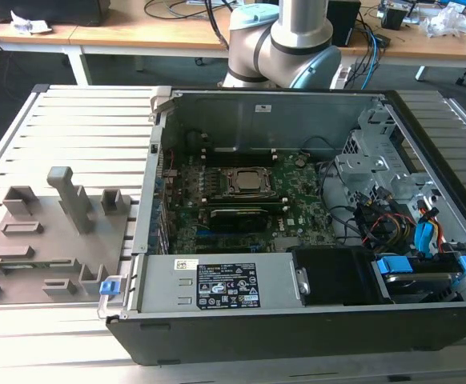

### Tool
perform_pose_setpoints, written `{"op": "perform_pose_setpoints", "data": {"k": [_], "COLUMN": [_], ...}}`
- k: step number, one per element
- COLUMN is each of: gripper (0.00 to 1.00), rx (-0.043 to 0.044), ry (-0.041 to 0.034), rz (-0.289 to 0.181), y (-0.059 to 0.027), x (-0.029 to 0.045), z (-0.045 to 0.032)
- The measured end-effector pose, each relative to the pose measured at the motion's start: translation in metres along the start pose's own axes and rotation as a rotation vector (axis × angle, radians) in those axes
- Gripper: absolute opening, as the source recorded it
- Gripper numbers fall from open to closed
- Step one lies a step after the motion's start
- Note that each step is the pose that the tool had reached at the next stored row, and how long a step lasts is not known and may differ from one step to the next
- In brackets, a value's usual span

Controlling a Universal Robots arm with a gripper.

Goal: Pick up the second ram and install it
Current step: 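Pick up the second ram and move it above second insertion slot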

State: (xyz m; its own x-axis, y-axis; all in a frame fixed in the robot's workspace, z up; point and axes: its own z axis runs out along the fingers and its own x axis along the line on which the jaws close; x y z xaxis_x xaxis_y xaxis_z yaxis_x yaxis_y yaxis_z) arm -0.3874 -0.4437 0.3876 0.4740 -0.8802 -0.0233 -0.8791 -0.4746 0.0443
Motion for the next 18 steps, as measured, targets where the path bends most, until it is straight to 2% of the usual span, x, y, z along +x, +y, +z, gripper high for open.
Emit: {"op": "perform_pose_setpoints", "data": {"k": [2, 5, 10, 18], "gripper": [0.11, 0.11, 0.11, 0.11], "rx": [0.0009, 0.0033, 0.0052, 0.0093], "ry": [-0.0017, -0.0063, -0.0098, -0.0176], "rz": [0.039, 0.143, 0.221, 0.397], "y": [0.0, 0.0, 0.0, 0.0], "x": [0.0001, 0.0001, 0.0001, 0.0001], "z": [0.0, 0.0, 0.0001, 0.0005]}}
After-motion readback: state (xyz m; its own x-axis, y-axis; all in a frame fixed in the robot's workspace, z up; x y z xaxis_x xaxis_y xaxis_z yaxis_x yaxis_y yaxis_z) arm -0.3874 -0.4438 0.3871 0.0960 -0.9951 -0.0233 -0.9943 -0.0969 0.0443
